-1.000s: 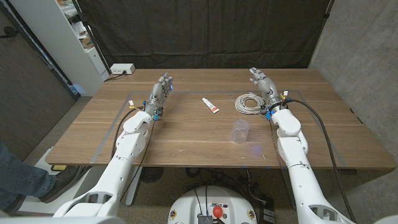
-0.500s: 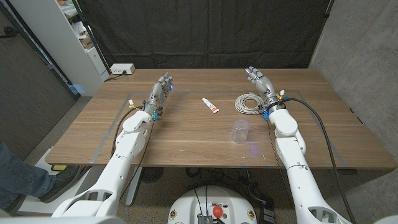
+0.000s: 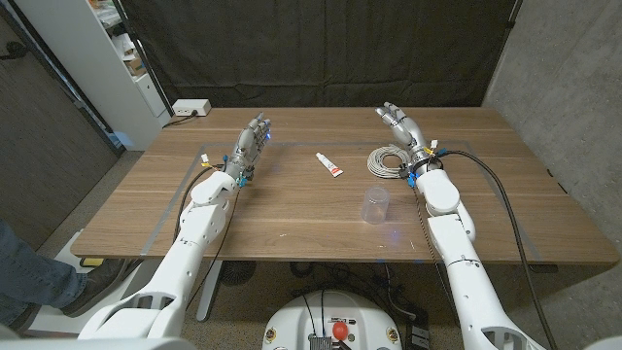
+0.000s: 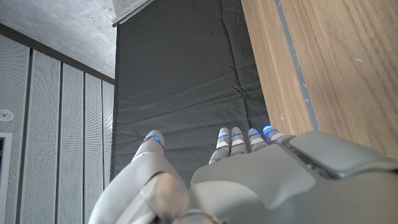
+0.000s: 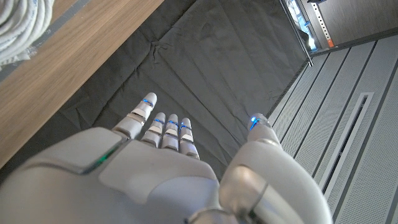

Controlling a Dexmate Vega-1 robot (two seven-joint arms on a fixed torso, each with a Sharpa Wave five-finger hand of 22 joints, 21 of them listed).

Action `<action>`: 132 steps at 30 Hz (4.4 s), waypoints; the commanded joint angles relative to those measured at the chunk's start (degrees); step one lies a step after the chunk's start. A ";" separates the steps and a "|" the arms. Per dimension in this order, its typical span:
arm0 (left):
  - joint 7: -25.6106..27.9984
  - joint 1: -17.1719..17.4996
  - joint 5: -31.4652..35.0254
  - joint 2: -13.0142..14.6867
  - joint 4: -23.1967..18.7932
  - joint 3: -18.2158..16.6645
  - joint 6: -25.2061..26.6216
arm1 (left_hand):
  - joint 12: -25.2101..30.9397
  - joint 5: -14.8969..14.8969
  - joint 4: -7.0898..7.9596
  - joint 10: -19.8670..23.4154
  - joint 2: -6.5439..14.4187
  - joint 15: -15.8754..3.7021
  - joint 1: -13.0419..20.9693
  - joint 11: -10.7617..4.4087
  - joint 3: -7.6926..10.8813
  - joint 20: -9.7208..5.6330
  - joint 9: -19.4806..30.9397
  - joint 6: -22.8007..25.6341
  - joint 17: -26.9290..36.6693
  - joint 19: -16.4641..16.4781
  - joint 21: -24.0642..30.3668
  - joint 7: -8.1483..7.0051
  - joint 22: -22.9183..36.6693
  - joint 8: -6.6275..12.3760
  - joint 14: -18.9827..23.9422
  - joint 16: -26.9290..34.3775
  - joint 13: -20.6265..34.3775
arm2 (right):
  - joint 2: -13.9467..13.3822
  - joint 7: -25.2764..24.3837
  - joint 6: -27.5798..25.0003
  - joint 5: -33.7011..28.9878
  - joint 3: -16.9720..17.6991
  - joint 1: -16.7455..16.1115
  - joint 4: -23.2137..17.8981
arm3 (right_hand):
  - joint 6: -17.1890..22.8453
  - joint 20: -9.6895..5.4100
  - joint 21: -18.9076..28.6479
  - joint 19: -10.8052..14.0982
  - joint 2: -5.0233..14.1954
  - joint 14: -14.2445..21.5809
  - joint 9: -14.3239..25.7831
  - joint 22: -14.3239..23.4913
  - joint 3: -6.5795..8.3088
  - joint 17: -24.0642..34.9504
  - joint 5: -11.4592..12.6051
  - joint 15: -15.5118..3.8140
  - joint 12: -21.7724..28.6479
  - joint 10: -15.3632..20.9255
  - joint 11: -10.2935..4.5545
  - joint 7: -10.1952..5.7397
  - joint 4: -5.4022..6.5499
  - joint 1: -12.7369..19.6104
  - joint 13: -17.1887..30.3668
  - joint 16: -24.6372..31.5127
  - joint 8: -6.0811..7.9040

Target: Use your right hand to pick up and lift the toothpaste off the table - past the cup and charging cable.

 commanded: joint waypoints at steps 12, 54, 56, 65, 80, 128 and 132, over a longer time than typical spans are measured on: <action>-0.14 -0.13 0.46 0.14 -0.02 0.19 0.18 | -0.30 -0.15 -0.46 -0.15 0.65 -0.04 0.29 0.22 -0.03 0.22 0.18 0.49 0.28 -0.60 -0.17 0.09 0.30 -0.19 -0.46 -0.14 0.12 | -0.34 -4.76 -1.04 -8.06 -2.80 -1.56 -3.53 | 1.89 0.55 0.25 1.78 0.48 2.20 0.08 0.38 0.05 -0.04 0.11 0.22 0.72 2.12 0.21 0.10 -0.82 1.70 0.16 0.90 0.46; 0.36 1.93 0.33 0.47 -2.89 0.69 0.51 | -0.57 -0.55 -0.83 -0.62 1.06 -0.13 0.46 0.12 -0.08 0.83 0.20 0.35 0.30 -1.18 -0.40 -0.05 0.33 -0.43 -0.92 -0.28 0.06 | -4.82 -4.72 -9.14 -22.82 -8.88 -3.68 -13.88 | 4.78 1.07 -0.08 2.63 1.08 3.51 0.26 0.44 -0.07 -0.07 -0.37 0.36 0.04 2.10 0.05 0.46 -1.58 3.61 0.24 1.08 0.92; 0.29 1.86 0.21 0.44 -2.74 0.67 0.56 | -0.58 -0.57 -0.85 -0.65 1.08 -0.14 0.47 0.01 -0.08 0.84 0.20 0.34 0.30 -1.19 -0.40 -0.05 0.34 -0.44 -0.94 -0.28 0.06 | -4.74 -4.92 -9.73 -23.41 -9.16 -3.78 -14.23 | 4.85 1.06 -0.10 2.65 1.10 3.67 0.27 0.44 -0.06 -0.07 -0.39 0.39 0.09 2.25 0.22 0.56 -1.65 3.76 0.25 1.12 0.91; 0.30 1.84 0.39 0.66 -3.09 0.78 0.35 | -0.73 -0.66 -0.92 -1.01 1.14 -0.07 0.49 0.01 -0.11 0.98 0.20 0.10 0.31 -1.47 -0.49 -0.10 0.34 -0.55 -1.15 -0.34 0.05 | -4.26 -5.91 -13.74 -27.56 -10.84 -4.43 -16.54 | 5.48 1.13 0.02 3.35 1.41 4.97 0.30 0.44 -0.08 0.13 -0.55 0.44 0.42 3.42 0.43 0.90 -1.71 4.22 0.28 1.66 0.98; 0.20 1.81 0.16 0.32 -2.92 0.90 -0.19 | -0.71 -0.81 -1.06 -1.00 1.27 -0.15 0.52 0.00 -0.15 1.13 0.20 0.13 0.31 -1.58 -0.49 -0.16 0.35 -0.54 -1.26 -0.32 0.04 | -5.35 -5.18 -16.92 -31.56 -13.50 -4.09 -17.68 | 7.57 1.49 0.18 4.61 2.05 6.44 0.30 0.45 0.12 0.41 -0.98 0.66 0.96 5.67 0.81 1.41 -2.10 5.67 0.34 2.23 1.41; 2.53 4.31 0.78 1.14 -6.99 1.36 0.36 | -0.66 -1.15 -1.41 -0.89 1.55 -0.11 0.55 -0.20 -0.28 1.30 0.20 0.09 0.31 -1.67 -0.44 -0.48 0.36 -0.56 -1.18 -0.21 0.00 | -5.59 -10.45 -26.52 -46.44 -22.51 -3.36 -17.11 | 13.36 2.70 0.94 9.94 1.15 12.98 0.35 0.55 0.05 0.97 -1.87 0.82 2.15 13.15 1.42 2.35 -3.12 10.85 0.61 4.36 2.20; 2.83 4.47 0.64 1.21 -7.19 1.16 0.56 | -0.69 -1.19 -1.44 -0.95 1.59 -0.10 0.55 -0.05 -0.29 1.30 0.20 0.10 0.31 -1.70 -0.44 -0.45 0.37 -0.56 -1.19 -0.21 0.00 | -5.39 -10.47 -27.25 -46.93 -23.10 -3.10 -16.55 | 13.52 2.77 1.04 10.42 1.10 13.22 0.36 0.56 0.01 1.04 -1.85 0.83 2.18 13.50 1.36 2.39 -3.07 11.05 0.62 4.46 2.17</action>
